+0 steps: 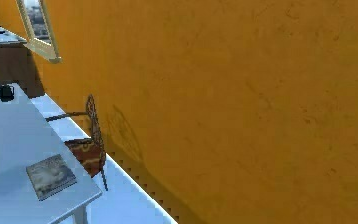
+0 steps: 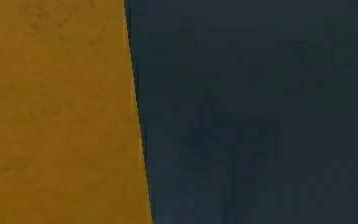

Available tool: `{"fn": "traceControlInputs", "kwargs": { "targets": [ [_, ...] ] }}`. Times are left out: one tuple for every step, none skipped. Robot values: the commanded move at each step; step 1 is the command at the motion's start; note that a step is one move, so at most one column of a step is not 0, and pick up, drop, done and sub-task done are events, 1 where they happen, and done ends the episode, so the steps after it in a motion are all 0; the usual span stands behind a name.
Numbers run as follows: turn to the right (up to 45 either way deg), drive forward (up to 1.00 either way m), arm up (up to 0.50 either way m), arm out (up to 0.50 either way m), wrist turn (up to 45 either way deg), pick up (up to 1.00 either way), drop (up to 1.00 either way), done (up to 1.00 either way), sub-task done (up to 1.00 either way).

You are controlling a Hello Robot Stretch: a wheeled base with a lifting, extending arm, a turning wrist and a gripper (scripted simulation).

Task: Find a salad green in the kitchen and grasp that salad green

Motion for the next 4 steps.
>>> {"fn": "traceControlInputs", "kwargs": {
  "targets": [
    [0.0,0.30,0.00,0.00,0.0,0.00,0.00,0.00,0.00],
    [-30.0,0.00,0.00,0.00,0.0,0.00,0.00,0.00,0.00],
    [0.0,0.05,0.00,0.00,0.0,0.00,0.00,0.00,0.00],
    [-45.0,0.00,0.00,0.00,0.0,0.00,0.00,0.00,0.00]
  ]
}}
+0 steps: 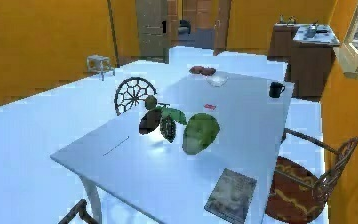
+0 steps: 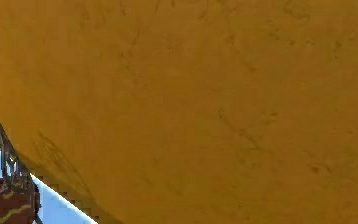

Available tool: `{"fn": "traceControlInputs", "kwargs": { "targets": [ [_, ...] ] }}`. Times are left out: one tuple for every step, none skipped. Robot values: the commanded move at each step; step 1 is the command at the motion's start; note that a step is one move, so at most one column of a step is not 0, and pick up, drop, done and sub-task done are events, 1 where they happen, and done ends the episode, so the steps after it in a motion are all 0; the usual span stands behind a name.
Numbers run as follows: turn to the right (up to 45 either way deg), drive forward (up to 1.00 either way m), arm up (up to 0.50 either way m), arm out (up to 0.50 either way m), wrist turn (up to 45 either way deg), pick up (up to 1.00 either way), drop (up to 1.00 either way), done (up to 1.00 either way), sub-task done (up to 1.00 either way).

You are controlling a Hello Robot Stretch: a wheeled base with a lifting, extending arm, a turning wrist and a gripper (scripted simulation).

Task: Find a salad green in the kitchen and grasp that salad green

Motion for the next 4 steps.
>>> {"fn": "traceControlInputs", "kwargs": {
  "targets": [
    [-45.0,0.00,0.00,0.00,0.0,0.00,0.00,0.00,0.00],
    [-33.0,0.00,0.00,0.00,0.0,0.00,0.00,0.00,0.00],
    [0.0,0.00,0.50,0.00,0.0,0.00,0.00,0.00,0.00],
    [0.0,0.00,0.38,0.00,0.0,0.00,0.00,0.00,0.00]
  ]
}}
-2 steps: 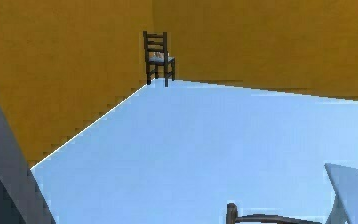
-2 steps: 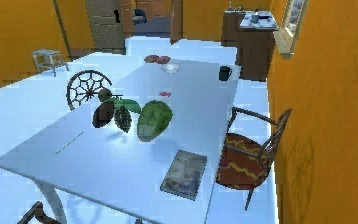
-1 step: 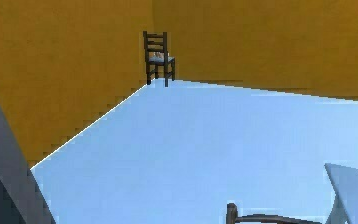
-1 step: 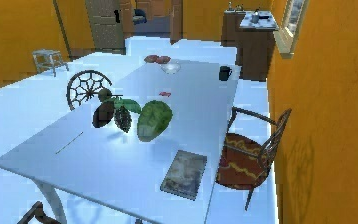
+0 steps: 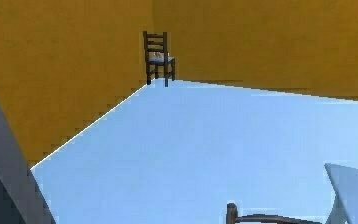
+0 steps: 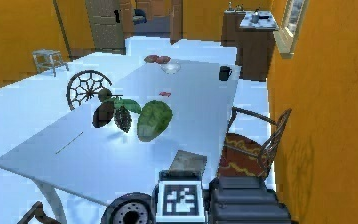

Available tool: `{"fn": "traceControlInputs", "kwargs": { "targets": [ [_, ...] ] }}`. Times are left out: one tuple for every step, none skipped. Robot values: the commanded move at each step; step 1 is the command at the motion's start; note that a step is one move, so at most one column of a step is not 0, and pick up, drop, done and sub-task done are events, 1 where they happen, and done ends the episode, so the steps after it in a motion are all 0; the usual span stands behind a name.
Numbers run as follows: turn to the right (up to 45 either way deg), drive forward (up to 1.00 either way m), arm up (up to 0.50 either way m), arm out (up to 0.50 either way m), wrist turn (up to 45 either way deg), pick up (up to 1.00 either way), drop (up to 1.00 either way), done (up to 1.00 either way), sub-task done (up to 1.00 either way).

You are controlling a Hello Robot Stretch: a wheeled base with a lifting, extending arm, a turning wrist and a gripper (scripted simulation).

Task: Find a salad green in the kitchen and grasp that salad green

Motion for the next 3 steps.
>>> {"fn": "traceControlInputs", "kwargs": {
  "targets": [
    [0.0,0.00,0.00,0.50,0.0,0.00,0.00,0.00,0.00],
    [0.0,0.00,0.00,0.00,45.0,0.00,0.00,0.00,0.00],
    [0.0,0.00,0.00,0.00,45.0,0.00,0.00,0.00,0.00]
  ]
}}
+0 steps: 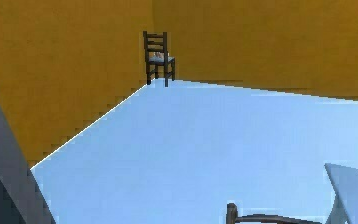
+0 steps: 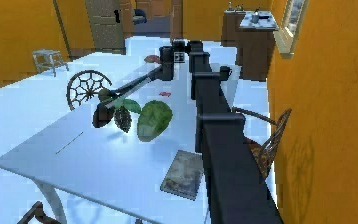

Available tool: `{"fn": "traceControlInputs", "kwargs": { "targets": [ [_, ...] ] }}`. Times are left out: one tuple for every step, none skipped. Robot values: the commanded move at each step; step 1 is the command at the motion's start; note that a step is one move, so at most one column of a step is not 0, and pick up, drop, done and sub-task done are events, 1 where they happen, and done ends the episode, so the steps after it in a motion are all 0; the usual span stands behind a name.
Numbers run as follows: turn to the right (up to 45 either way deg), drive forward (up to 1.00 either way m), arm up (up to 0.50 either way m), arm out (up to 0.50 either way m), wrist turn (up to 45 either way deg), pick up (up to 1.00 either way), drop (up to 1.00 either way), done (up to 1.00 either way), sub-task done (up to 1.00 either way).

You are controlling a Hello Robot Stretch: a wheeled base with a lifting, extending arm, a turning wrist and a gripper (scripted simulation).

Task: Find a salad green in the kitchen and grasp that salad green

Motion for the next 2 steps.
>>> {"fn": "traceControlInputs", "kwargs": {
  "targets": [
    [0.0,0.00,0.00,0.00,45.0,0.00,0.00,0.00,0.00],
    [0.0,0.00,0.00,0.00,6.0,0.00,0.00,0.00,0.00]
  ]
}}
